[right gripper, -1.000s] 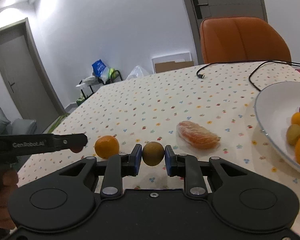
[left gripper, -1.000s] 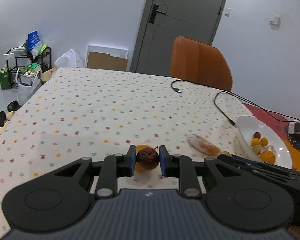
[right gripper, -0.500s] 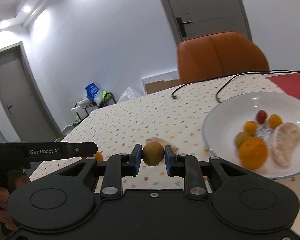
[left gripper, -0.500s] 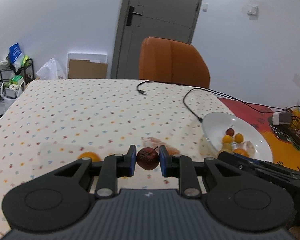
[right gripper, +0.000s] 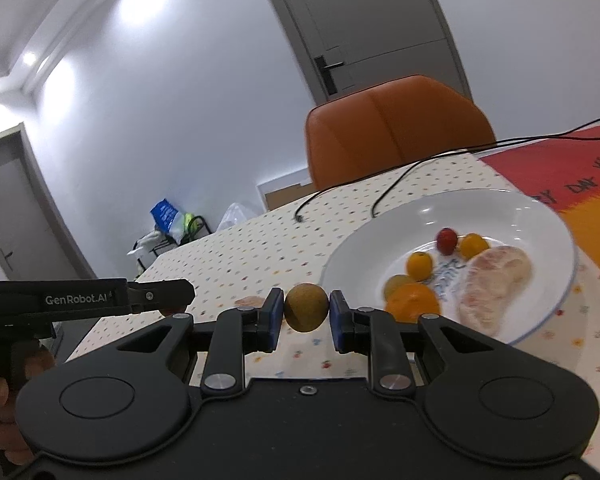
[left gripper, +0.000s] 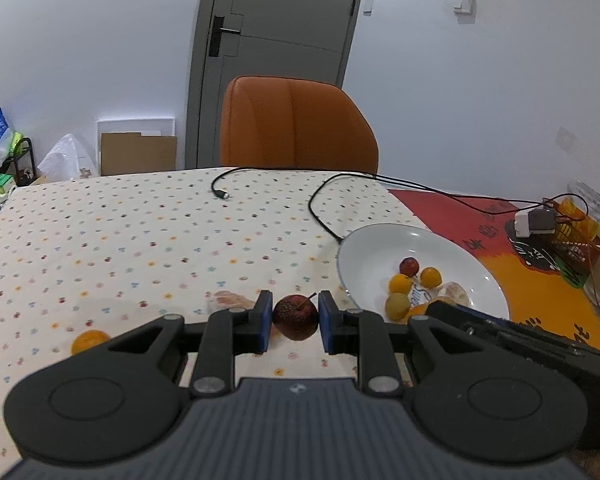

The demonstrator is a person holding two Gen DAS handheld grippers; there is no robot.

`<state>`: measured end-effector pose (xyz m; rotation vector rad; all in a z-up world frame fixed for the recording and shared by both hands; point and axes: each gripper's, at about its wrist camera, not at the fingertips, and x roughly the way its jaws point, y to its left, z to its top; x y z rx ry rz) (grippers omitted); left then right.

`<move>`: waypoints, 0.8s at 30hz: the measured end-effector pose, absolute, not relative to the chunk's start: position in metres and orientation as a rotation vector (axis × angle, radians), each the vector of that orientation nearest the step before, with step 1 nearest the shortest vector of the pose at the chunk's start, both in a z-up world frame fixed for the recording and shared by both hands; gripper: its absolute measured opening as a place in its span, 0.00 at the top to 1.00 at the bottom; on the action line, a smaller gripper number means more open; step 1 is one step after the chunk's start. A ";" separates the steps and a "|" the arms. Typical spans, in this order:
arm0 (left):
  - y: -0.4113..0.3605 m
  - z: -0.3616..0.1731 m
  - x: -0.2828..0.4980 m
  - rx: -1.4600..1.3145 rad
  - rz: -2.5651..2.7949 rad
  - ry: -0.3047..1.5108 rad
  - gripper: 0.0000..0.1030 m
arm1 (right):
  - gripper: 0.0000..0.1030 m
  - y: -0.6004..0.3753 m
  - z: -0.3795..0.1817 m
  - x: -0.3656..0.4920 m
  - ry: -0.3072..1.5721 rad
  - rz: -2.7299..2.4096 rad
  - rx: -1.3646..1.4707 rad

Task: Organize fruits
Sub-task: 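Carry both fruits into the white bowl and open both tools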

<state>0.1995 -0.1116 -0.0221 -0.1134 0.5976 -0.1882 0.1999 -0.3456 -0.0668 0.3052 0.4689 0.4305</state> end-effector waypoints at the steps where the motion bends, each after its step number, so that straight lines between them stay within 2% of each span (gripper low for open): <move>1: -0.114 -0.022 0.201 -0.112 -0.191 0.599 0.78 | 0.78 -0.349 -0.067 0.200 0.465 0.423 0.309; 17: -0.157 -0.025 0.233 -0.062 -0.242 0.613 0.78 | 0.78 -0.387 -0.069 0.225 0.450 0.338 0.321; 20: -0.165 -0.026 0.239 -0.050 -0.253 0.617 0.78 | 0.71 -0.390 -0.070 0.229 0.445 0.326 0.314; 24: -0.174 -0.028 0.244 -0.042 -0.264 0.622 0.78 | 0.70 -0.400 -0.074 0.229 0.464 0.315 0.323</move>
